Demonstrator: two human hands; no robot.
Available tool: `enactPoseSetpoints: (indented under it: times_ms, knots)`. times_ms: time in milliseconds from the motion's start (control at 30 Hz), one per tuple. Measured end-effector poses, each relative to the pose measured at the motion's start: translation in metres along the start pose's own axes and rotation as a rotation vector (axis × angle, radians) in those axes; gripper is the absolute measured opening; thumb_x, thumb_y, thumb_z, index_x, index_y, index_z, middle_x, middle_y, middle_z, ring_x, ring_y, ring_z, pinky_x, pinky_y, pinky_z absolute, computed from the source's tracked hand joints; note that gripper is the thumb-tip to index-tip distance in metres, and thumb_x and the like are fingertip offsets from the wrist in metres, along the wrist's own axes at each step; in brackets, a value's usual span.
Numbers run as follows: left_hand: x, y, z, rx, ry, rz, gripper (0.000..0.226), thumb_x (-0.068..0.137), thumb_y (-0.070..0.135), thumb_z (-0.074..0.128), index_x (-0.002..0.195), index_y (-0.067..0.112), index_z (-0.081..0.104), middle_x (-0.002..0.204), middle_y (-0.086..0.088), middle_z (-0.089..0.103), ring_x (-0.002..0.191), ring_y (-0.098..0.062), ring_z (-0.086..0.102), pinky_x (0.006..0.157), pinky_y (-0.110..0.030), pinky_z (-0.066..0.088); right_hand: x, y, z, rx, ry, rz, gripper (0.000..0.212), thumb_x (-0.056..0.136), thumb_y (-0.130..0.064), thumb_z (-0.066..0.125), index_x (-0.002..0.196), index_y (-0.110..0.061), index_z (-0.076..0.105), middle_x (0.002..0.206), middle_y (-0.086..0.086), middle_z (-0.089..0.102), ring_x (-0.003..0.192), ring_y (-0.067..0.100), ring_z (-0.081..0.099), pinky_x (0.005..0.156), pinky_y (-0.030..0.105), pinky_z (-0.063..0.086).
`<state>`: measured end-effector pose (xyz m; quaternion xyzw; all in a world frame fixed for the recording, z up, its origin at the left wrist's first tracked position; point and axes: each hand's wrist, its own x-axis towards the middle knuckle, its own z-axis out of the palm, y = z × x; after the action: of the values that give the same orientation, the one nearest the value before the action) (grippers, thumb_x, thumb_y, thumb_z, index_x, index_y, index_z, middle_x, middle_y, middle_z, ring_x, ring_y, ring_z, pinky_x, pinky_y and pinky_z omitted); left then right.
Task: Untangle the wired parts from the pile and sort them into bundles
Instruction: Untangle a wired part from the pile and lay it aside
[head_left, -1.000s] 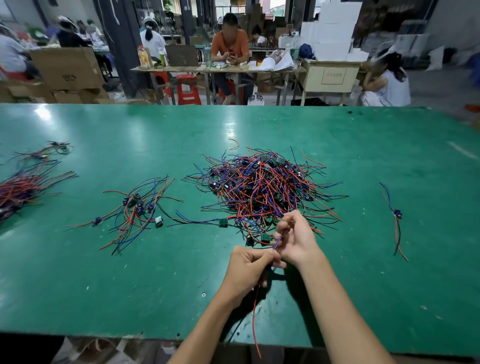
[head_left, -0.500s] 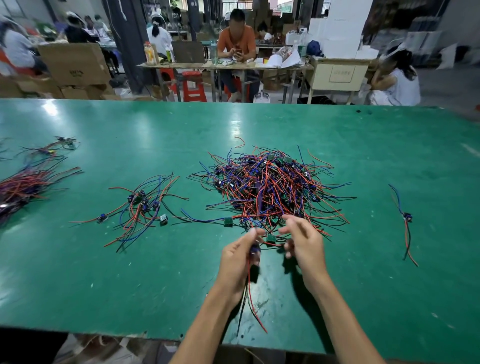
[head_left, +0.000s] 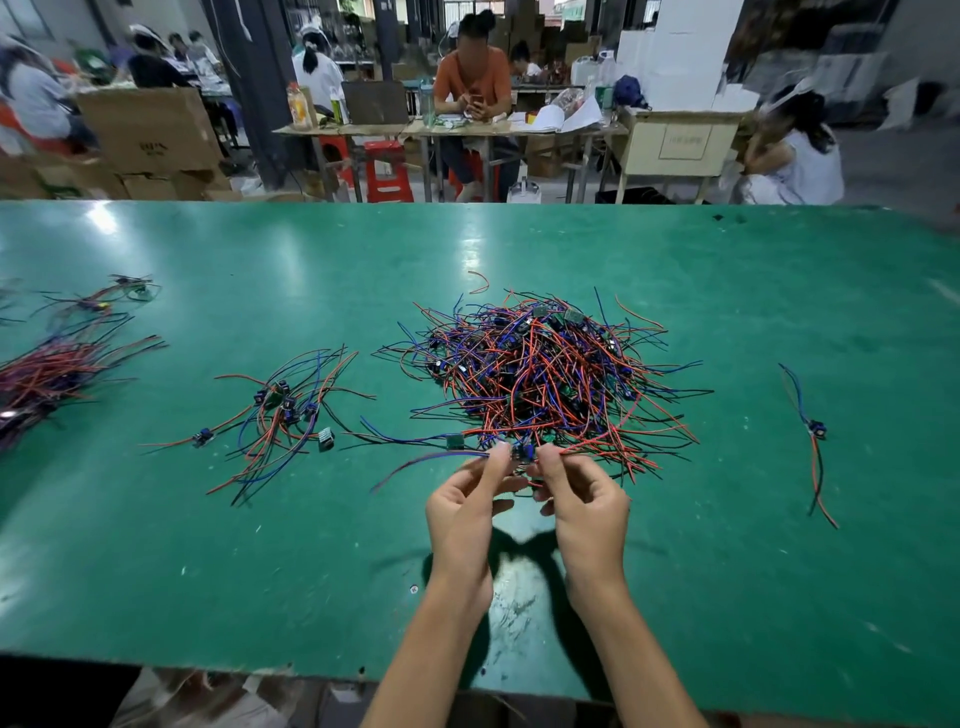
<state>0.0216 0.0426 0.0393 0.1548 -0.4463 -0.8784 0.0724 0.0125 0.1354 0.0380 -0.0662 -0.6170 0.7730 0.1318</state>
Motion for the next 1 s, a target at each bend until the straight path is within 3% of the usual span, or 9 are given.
enactPoseSetpoints:
  times_ms: [67,167,267,367,467,633,733,867,1000]
  knots:
    - [-0.003,-0.001,-0.005,0.119,-0.022,0.124,0.022,0.074,0.028,0.082,0.088,0.012,0.08,0.091,-0.013,0.078,0.078,-0.019,0.071,0.07,-0.024,0.055,0.004,-0.005,-0.002,0.077,-0.025,0.103,0.023,0.094,-0.027,0.068,0.08,-0.009,0.071,0.073,0.007,0.073,0.059,0.012,0.065,0.051,0.017,0.048]
    - [-0.004,0.0,-0.021,0.498,-0.173,0.412,0.021,0.079,0.025,0.083,0.099,0.025,0.079,0.094,0.003,0.078,0.08,-0.007,0.071,0.072,-0.016,0.052,0.013,-0.016,-0.013,0.18,-0.166,0.269,0.022,0.091,-0.031,0.068,0.084,-0.011,0.072,0.077,0.007,0.075,0.06,0.008,0.066,0.053,0.016,0.053]
    - [0.007,0.001,-0.04,0.697,-0.144,0.501,0.018,0.089,0.018,0.076,0.1,0.033,0.076,0.095,0.007,0.076,0.077,-0.009,0.069,0.072,-0.026,0.055,0.023,-0.021,-0.027,0.131,-0.263,0.309,0.024,0.082,-0.032,0.072,0.089,-0.01,0.077,0.079,0.006,0.073,0.058,0.006,0.062,0.056,0.015,0.054]
    - [0.017,0.01,-0.044,0.663,-0.122,0.412,0.017,0.095,0.016,0.069,0.097,0.032,0.075,0.085,0.0,0.076,0.075,-0.018,0.07,0.068,-0.035,0.059,0.03,-0.025,-0.042,0.044,-0.29,0.258,0.023,0.081,-0.032,0.073,0.089,-0.013,0.081,0.07,0.003,0.066,0.056,0.008,0.058,0.056,0.016,0.052]
    - [0.022,0.02,-0.037,0.739,-0.37,0.356,0.011,0.095,0.017,0.068,0.101,0.021,0.076,0.088,-0.001,0.078,0.08,-0.022,0.074,0.072,-0.033,0.058,0.036,-0.027,-0.053,-0.071,-0.383,0.236,0.026,0.083,-0.038,0.072,0.091,-0.015,0.082,0.069,0.003,0.065,0.057,0.01,0.056,0.056,0.018,0.051]
    - [0.017,0.027,-0.017,0.503,-0.702,0.031,0.025,0.092,0.012,0.066,0.117,0.012,0.071,0.101,-0.011,0.077,0.079,-0.021,0.072,0.076,-0.028,0.056,0.043,-0.029,-0.057,-0.234,-0.379,0.136,0.028,0.083,-0.042,0.069,0.076,-0.017,0.08,0.067,0.001,0.068,0.059,0.008,0.056,0.055,0.02,0.051]
    - [0.015,0.023,-0.01,0.571,-0.722,0.025,0.042,0.083,0.001,0.077,0.121,0.016,0.069,0.102,-0.008,0.078,0.084,-0.013,0.071,0.08,-0.025,0.057,0.044,-0.026,-0.057,-0.208,-0.27,0.11,0.028,0.084,-0.04,0.073,0.082,-0.013,0.08,0.071,0.002,0.071,0.061,0.008,0.06,0.054,0.021,0.051]
    - [0.014,0.015,-0.002,0.574,-0.656,-0.015,0.045,0.085,-0.009,0.072,0.123,0.014,0.063,0.1,-0.014,0.076,0.078,-0.023,0.07,0.08,-0.032,0.06,0.042,-0.019,-0.058,-0.18,-0.202,0.107,0.025,0.081,-0.042,0.077,0.087,-0.018,0.081,0.081,0.003,0.077,0.069,0.009,0.066,0.057,0.021,0.052]
    - [0.013,0.011,0.007,0.569,-0.594,-0.123,0.03,0.1,0.01,0.06,0.129,0.01,0.06,0.1,-0.014,0.073,0.069,-0.024,0.072,0.067,-0.029,0.059,0.043,-0.01,-0.058,-0.338,-0.228,0.007,0.013,0.084,-0.04,0.079,0.082,-0.028,0.082,0.076,0.003,0.076,0.068,0.012,0.059,0.064,0.033,0.047]
